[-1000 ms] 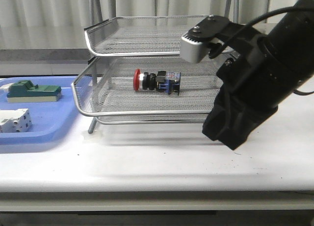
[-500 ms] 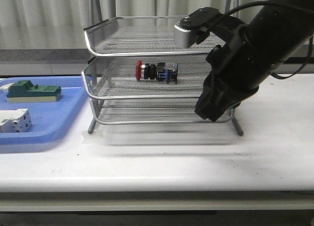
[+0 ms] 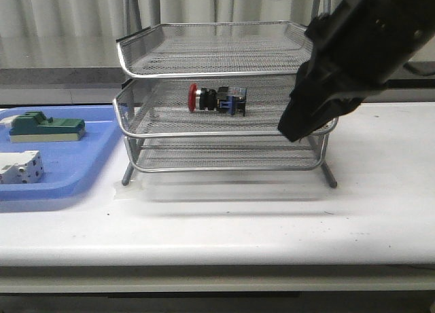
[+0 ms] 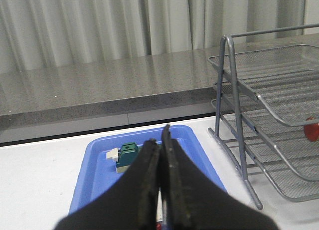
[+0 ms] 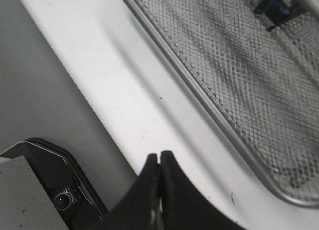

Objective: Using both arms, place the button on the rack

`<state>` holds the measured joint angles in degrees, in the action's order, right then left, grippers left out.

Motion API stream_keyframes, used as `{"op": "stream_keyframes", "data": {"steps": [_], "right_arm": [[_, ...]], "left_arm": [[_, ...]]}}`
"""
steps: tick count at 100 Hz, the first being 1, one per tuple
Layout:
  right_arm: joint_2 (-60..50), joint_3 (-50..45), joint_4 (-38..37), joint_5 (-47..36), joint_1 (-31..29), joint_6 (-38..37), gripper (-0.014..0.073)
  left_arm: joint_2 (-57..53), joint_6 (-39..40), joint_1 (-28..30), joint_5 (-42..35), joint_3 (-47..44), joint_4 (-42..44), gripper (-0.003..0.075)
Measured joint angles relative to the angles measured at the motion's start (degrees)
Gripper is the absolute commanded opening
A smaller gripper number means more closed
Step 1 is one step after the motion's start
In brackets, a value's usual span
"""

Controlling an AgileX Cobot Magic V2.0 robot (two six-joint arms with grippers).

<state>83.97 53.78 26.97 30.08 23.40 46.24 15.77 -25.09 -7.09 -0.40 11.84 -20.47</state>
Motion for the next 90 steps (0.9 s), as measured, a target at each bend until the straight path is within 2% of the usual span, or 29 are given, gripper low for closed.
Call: {"op": "stream_keyframes", "data": {"steps": [10, 29, 50, 64, 90], "right_arm": [[-4.08, 0.0, -4.89, 2.88, -1.4, -7.85, -0.006], [-11.91, -0.1, -20.94, 9.32, -3.52, -27.49, -0.006], [-21.76, -2.72, -34.4, 15.37, -3.65, -42.76, -0.006], [-30.35, -6.6, -37.68, 15.63, -3.65, -47.81, -0.006], [-48.29, -15.19, -38.37, 16.35, -3.65, -50.78, -0.006]], "left_arm": [[0.0, 0.0, 0.0, 0.0, 0.0, 0.0, -0.002], [0.0, 0.0, 0.0, 0.0, 0.0, 0.0, -0.002], [0.0, 0.0, 0.0, 0.0, 0.0, 0.0, -0.002], [0.0, 0.0, 0.0, 0.0, 0.0, 0.0, -0.002], [0.0, 0.0, 0.0, 0.0, 0.0, 0.0, -0.002]]}}
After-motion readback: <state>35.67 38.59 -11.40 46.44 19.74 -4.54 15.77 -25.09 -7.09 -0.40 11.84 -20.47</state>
